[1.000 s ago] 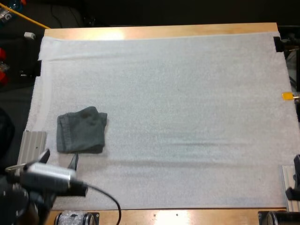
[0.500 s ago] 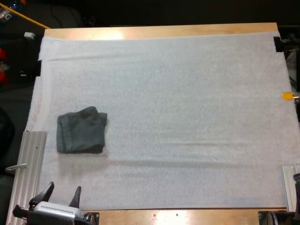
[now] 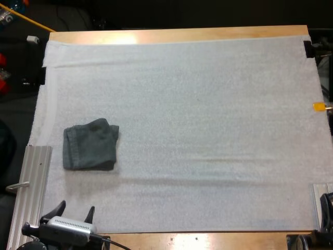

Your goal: Pick towel from pile, fold and stack

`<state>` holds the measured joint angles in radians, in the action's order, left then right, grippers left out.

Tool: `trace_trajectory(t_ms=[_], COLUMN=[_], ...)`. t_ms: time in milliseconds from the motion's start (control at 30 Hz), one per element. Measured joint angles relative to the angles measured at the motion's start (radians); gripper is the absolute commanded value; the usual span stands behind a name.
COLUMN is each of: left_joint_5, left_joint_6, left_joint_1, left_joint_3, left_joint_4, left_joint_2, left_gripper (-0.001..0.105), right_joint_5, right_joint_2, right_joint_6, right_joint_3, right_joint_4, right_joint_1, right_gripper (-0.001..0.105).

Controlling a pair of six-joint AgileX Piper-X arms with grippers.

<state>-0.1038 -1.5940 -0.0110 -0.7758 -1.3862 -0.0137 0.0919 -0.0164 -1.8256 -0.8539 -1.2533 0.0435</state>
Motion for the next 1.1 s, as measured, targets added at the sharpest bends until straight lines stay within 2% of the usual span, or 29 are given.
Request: trace_trajectory(t_ms=[267, 433, 567, 900, 1100], left_joint_5=[-0.005, -0.004, -0.004, -0.004, -0.004], left_joint_6=[0.006, 0.006, 0.006, 0.006, 0.006], left_joint_1=[0.0, 0.0, 0.0, 0.0, 0.0], left_joint_3=[0.11, 0.199, 0.242, 0.258, 0.258], left_joint_4=[0.209, 0.303, 0.325, 0.349, 0.349], left_joint_2=[0.0, 0.0, 0.0, 0.002, 0.002], left_gripper=[0.06, 0.06, 0.06, 0.06, 0.06], right_joint_5=[0.0, 0.0, 0.0, 0.0, 0.0], right_joint_2=[0.0, 0.002, 0.002, 0.002, 0.002], right_joint_6=[0.0, 0.0, 0.0, 0.0, 0.008], right_joint_3=[0.106, 0.172, 0.226, 0.321, 0.324], right_joint_4=[0.164, 0.189, 0.189, 0.194, 0.198], right_joint_1=[0.0, 0.0, 0.0, 0.0, 0.0], right_gripper=[0.062, 0.062, 0.062, 0.062, 0.062])
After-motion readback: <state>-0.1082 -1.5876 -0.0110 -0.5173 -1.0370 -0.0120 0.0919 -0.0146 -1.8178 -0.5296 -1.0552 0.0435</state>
